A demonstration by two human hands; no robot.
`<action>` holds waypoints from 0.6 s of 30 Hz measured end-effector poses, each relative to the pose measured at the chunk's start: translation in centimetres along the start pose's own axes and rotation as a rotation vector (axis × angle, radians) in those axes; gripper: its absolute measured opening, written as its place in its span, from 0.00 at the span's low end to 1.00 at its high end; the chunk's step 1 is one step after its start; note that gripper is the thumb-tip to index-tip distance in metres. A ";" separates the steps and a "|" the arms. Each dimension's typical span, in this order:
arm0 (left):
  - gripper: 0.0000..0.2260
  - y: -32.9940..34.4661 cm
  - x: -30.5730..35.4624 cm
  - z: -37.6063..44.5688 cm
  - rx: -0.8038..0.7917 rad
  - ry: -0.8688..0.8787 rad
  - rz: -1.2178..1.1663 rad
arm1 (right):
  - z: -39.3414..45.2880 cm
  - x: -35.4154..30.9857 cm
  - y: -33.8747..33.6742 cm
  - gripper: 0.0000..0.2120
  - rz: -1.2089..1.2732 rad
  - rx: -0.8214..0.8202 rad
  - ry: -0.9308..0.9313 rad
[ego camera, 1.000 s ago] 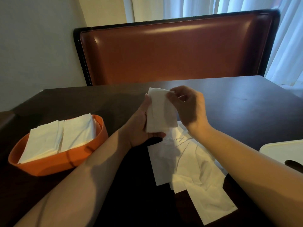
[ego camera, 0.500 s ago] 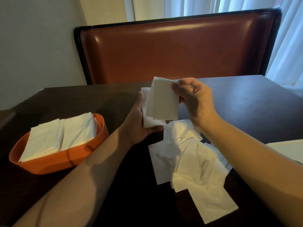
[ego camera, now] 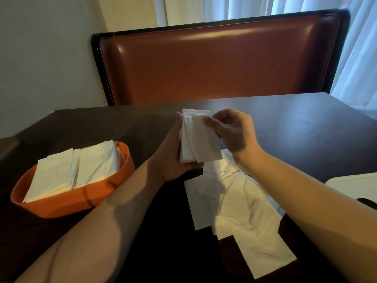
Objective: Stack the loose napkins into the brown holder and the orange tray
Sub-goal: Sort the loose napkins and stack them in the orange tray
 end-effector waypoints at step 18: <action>0.26 0.1 -0.1 -0.2 -0.012 -0.042 -0.143 | -1.1 -0.4 0.2 0.11 0.156 0.025 0.158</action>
Point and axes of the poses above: each hand's wrist, its own z-axis towards the middle knuckle, its own y-axis out of the palm, x = y × z, the point moved 2 cm from there along z, towards the middle knuckle, and after that the axes turned 7 degrees about x, right-handed, at the moved point
